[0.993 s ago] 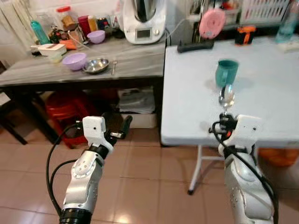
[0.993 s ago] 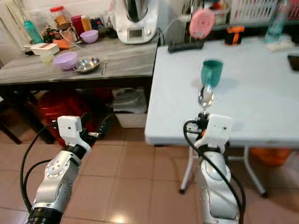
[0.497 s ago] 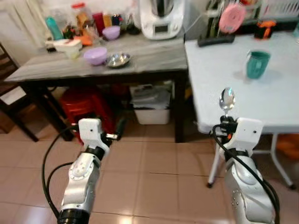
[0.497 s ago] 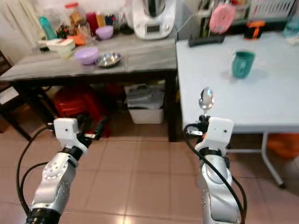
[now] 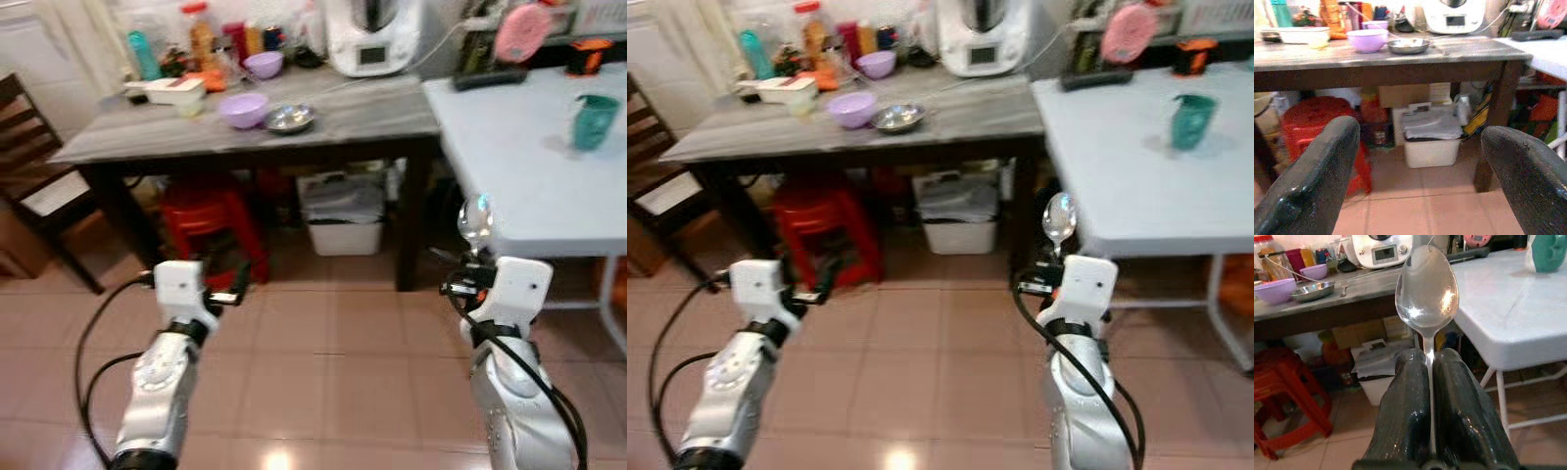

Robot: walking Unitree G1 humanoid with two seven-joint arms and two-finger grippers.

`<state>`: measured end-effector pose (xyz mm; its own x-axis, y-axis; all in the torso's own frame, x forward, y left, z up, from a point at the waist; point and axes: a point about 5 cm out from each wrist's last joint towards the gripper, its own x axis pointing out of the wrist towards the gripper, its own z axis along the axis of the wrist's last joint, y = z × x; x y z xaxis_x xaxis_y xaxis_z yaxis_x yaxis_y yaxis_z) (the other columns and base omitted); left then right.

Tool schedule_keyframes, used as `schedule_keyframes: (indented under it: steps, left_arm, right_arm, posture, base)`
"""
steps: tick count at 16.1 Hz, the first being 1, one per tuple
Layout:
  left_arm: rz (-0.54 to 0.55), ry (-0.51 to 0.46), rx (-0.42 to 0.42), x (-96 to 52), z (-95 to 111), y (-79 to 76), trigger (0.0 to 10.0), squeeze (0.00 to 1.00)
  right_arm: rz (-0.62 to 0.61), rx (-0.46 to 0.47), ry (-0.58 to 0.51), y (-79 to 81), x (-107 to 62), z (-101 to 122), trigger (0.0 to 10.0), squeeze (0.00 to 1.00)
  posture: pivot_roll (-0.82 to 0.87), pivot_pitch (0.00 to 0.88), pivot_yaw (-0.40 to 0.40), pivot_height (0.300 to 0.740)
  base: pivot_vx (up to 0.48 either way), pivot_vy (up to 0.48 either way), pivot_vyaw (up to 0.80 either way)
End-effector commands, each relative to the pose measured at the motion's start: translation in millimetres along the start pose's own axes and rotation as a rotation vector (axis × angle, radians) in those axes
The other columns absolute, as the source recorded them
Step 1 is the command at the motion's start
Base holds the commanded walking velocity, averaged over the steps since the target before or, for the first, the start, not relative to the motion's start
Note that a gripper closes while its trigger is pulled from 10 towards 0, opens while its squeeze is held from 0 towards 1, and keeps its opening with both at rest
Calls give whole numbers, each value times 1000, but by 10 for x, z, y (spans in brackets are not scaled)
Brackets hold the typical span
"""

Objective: Setting the table

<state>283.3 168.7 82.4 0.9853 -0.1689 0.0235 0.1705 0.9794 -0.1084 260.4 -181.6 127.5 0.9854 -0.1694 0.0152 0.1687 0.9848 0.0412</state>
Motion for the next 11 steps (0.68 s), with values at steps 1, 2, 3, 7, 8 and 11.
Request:
schedule_keyframes:
  steps: [1,2,3,7,8,11]
  left_arm:
    - [9,1,17,-47,-6,1,10000,0]
    - [26,20,20,-110,-39,38,10000,0]
    - [25,34,34,-207,-75,71,10000,0]
    - [59,76,84,-392,-194,177,10000,0]
    - [66,80,88,-410,-203,190,10000,0]
    - [47,57,75,-396,-144,164,10000,0]
  right_arm:
    - [-2,-5,3,-37,-46,-12,10000,0]
    - [1,-1,12,-42,-85,-39,10000,0]
    - [5,-5,23,-55,-131,-80,10000,0]
    - [26,-27,39,-70,-198,-151,10000,0]
    - [31,-31,38,-72,-206,-156,10000,0]
    - [49,-43,35,-66,-213,-151,10000,0]
  posture:
    - [-85,0,132,740]
    - [-85,0,132,740]
    - [-77,0,130,740]
    - [-73,0,125,740]
    - [-73,0,125,740]
    - [-72,0,121,740]
  base:
    - [0,0,0]
    - [0,0,0]
    - [0,0,0]
    - [0,0,0]
    - [0,0,0]
    - [0,0,0]
